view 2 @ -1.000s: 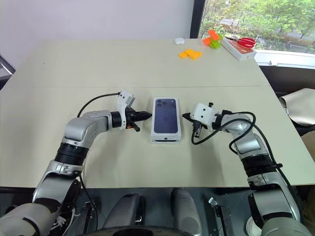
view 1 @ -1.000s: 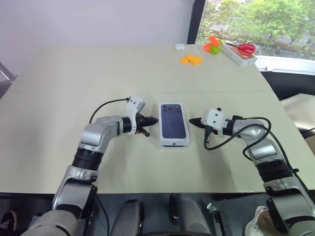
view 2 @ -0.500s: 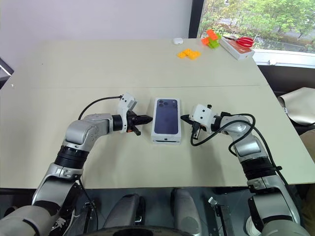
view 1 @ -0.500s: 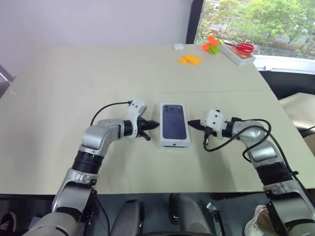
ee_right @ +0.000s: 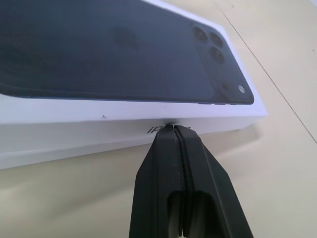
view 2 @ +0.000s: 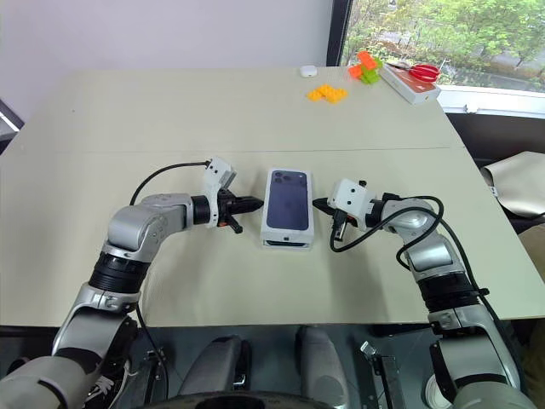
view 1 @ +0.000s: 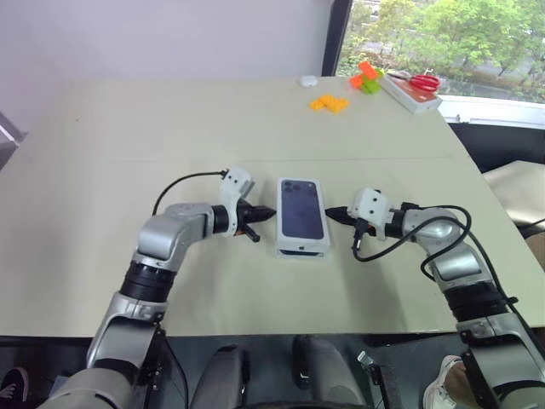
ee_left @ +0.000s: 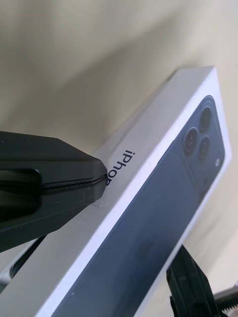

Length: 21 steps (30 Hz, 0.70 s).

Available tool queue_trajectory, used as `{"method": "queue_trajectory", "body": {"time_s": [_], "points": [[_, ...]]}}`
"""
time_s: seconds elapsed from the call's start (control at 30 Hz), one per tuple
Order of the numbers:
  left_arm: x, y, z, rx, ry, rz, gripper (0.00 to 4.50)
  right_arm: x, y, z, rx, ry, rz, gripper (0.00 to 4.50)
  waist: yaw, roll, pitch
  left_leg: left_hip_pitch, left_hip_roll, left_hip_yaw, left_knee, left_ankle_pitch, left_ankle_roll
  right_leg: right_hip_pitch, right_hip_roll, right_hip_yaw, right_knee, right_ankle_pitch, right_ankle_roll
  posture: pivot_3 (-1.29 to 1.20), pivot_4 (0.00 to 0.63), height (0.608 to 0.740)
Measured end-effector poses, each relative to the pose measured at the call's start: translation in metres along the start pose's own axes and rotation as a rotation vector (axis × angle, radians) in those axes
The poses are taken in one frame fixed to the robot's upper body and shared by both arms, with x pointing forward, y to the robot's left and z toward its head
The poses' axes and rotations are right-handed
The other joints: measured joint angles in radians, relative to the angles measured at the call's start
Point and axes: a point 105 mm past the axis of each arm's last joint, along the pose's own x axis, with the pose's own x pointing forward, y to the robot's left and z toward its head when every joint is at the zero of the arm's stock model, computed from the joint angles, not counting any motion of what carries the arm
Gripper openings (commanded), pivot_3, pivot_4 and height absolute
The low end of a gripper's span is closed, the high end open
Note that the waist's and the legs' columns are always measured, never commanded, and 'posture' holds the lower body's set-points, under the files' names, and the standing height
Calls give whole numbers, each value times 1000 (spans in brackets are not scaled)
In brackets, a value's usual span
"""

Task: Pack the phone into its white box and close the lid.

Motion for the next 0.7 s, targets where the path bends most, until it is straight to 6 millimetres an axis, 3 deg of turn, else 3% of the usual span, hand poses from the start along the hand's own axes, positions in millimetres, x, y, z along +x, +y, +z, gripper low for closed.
{"method": "queue_trajectory", "body": {"time_s": [0.7], "points": [[-3,-4,-23,-20,58,-2,0,-4,15,-4,-21,18,37,25,1,0,0,0,0,0,0,0,0,0,0,0,0,0,0,0,150,740]]}}
